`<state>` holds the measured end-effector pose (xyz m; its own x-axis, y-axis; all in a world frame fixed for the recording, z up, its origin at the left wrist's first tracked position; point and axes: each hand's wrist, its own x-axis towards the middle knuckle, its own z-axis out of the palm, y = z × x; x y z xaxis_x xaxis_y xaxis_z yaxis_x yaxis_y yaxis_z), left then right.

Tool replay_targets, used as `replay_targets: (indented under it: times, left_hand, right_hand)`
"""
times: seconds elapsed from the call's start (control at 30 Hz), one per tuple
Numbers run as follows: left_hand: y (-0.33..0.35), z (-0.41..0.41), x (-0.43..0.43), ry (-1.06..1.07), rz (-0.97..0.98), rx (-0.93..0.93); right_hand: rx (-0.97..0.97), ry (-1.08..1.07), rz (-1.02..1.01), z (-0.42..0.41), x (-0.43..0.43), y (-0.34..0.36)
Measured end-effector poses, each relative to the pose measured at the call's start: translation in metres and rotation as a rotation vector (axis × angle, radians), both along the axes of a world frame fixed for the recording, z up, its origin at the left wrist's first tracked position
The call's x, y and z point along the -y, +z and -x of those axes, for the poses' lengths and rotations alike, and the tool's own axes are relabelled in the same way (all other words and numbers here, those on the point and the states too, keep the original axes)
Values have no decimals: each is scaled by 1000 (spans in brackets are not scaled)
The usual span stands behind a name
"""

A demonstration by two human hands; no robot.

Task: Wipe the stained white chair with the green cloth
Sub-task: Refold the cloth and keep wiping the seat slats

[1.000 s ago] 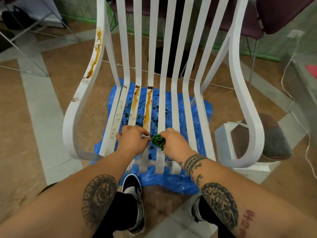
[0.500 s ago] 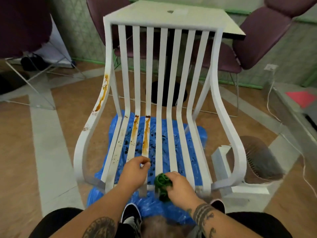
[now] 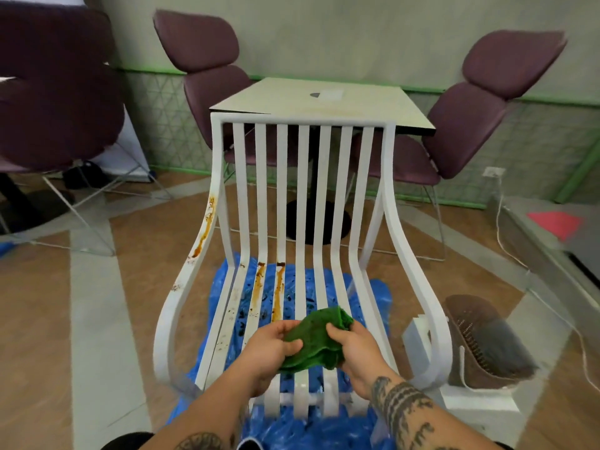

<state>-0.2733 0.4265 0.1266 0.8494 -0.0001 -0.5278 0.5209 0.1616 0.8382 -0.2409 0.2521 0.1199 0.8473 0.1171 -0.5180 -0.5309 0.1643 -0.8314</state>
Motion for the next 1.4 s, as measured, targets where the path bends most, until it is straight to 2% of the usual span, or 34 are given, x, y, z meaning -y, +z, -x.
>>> replay_targets:
  times: [0.13, 0.3, 0.37, 0.47, 0.57, 0.63, 0.73, 0.87, 0.97, 1.1, 1.17, 1.27, 1.4]
  left_hand:
    - [9, -1, -14, -89, 34, -19]
    - [18, 11, -24, -162, -85, -51]
    - [26, 16, -22, -149, -136, -15]
    - [40, 19, -9, -154, -148, 65]
    - [54, 17, 5, -194, -213, 165]
    - [65, 16, 8, -143, -265, 232]
    - [84, 13, 4, -99, -349, 321]
    - [103, 9, -3, -190, -453, 364]
    - [110, 5, -7, -264, -599, 352]
    - [110, 8, -16, -364, -894, 374]
    - [102, 13, -19, -308, -814, 363]
    - [87, 21, -20, -140, -427, 240]
    - [67, 25, -8, -26, -153, 134]
  right_hand:
    - [-23, 36, -27, 2, 5, 12]
    - [-231, 293, -166, 11, 24, 26]
    - [-240, 340, -181, 13, 23, 32]
    - [-148, 379, -32, 19, 12, 37]
    - [-70, 496, -6, 27, 6, 40]
    - [3, 566, 52, 33, 5, 50]
    - [222, 582, 266, 33, 6, 71]
    - [542, 526, 618, 23, 13, 89]
    - [770, 422, 872, 14, 16, 91]
    - [694, 394, 805, 14, 34, 94]
    - [674, 369, 799, 15, 42, 93]
    - [590, 380, 828, 16, 50, 88]
    - [410, 305, 757, 12, 48, 67]
